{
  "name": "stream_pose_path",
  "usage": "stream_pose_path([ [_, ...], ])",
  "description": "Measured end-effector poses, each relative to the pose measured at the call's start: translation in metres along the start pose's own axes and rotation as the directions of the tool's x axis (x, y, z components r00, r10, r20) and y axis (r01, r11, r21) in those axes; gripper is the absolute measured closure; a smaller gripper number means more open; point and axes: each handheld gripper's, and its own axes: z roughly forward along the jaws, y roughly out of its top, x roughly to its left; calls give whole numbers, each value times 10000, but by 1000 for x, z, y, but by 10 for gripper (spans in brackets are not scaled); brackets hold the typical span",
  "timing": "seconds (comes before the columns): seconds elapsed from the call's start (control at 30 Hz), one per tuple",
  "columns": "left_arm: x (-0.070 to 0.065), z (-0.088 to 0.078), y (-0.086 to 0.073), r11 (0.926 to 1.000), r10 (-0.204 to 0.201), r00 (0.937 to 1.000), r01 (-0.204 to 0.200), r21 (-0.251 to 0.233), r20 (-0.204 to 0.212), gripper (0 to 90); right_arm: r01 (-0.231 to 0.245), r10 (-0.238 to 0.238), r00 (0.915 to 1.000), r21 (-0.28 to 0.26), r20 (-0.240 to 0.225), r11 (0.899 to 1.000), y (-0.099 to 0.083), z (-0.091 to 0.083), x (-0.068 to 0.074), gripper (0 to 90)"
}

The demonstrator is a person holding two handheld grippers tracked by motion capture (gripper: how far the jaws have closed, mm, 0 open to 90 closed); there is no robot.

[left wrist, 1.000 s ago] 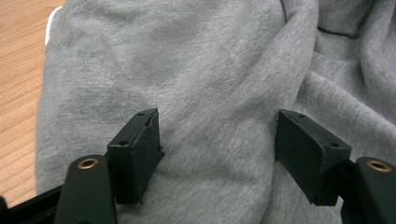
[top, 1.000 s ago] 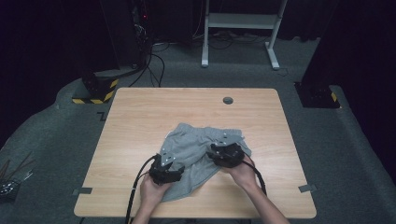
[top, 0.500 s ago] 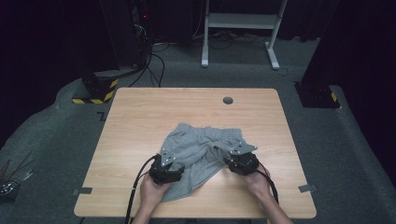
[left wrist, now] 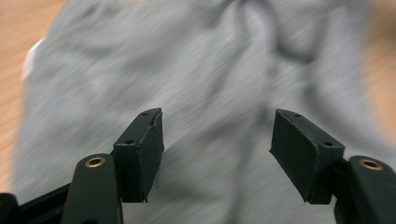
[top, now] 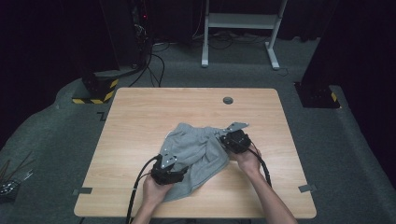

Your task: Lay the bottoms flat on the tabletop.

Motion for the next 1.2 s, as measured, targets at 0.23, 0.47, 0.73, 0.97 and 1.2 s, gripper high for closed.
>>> stream_pose_path([
  [0.23, -42, 23, 40, 9923, 1197, 9891, -1220, 224, 859, 334, -563, 546, 9980, -569, -308, 9968, -6, -6, -1, 697],
  [0.47, -54, 60, 51, 9870, 1171, 9916, -1224, 1038, 554, 432, -471, 444, 9986, -1026, -286, 9936, -30, -32, -1, 652],
  [0.73, -52, 69, 51, 9789, 1317, 9882, -1421, 1466, 787, 868, -663, 648, 9975, -539, -284, 9963, -37, -16, -7, 775],
  [0.97, -23, 22, 59, 9992, 399, 9956, -397, -40, 847, 878, -223, 211, 9997, -1030, -122, 9944, -28, -37, -10, 868],
  [1.2, 31, 12, 43, 9897, -1366, 9906, 1369, 414, -116, 876, -714, 751, 9964, -872, 399, 9936, -17, -38, -29, 867],
])
